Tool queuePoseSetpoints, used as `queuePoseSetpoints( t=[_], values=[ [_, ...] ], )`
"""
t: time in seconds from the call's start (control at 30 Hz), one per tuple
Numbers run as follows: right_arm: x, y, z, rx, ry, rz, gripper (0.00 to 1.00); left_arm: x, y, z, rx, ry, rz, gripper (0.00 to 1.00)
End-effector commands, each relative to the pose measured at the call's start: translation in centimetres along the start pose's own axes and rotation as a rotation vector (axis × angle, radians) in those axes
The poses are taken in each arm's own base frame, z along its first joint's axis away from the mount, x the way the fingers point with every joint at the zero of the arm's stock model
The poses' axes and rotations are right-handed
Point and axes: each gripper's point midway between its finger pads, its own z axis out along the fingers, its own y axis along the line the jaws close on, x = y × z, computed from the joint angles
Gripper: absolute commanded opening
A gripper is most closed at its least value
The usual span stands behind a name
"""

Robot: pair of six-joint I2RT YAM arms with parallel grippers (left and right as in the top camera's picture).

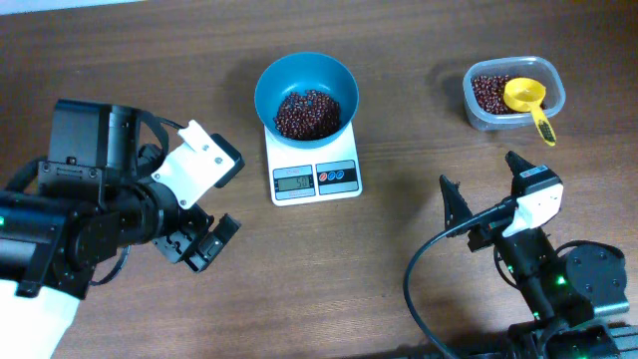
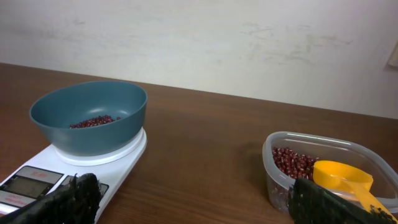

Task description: Scoop item into bowl and weigh 50g on scale

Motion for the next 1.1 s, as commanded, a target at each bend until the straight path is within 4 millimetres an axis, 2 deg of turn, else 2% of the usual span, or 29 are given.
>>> queuePoseSetpoints(
  t=[0.0, 0.8, 0.9, 1.0, 1.03, 1.07],
  values=[
    [0.4, 0.1, 0.0, -0.001, 0.007, 0.002, 0.99, 0.0, 0.1, 0.0, -0.003, -0.001, 0.012, 0.99],
    [0.3, 0.5, 0.0, -0.024, 0.003, 0.008, 0.99, 0.1, 0.1, 0.0, -0.002, 0.000, 0.012, 0.99],
    [0.3, 0.5, 0.0, -0.024, 0.003, 0.008, 0.99, 1.0, -0.6, 0.0, 0.024, 0.038, 0.000, 0.99],
    [0.3, 0.5, 0.0, -0.024, 0.003, 0.008, 0.99, 1.1, -0.6, 0.0, 0.027, 0.040, -0.001, 0.99],
    [0.3, 0.5, 0.0, -0.024, 0.003, 0.008, 0.99, 0.6, -1.2, -0.1, 0.062, 0.014, -0.013, 0.99],
    [0.3, 0.5, 0.0, -0.024, 0.003, 0.008, 0.99, 0.6, -1.3, -0.1, 0.066, 0.015, -0.062, 0.99]
  ],
)
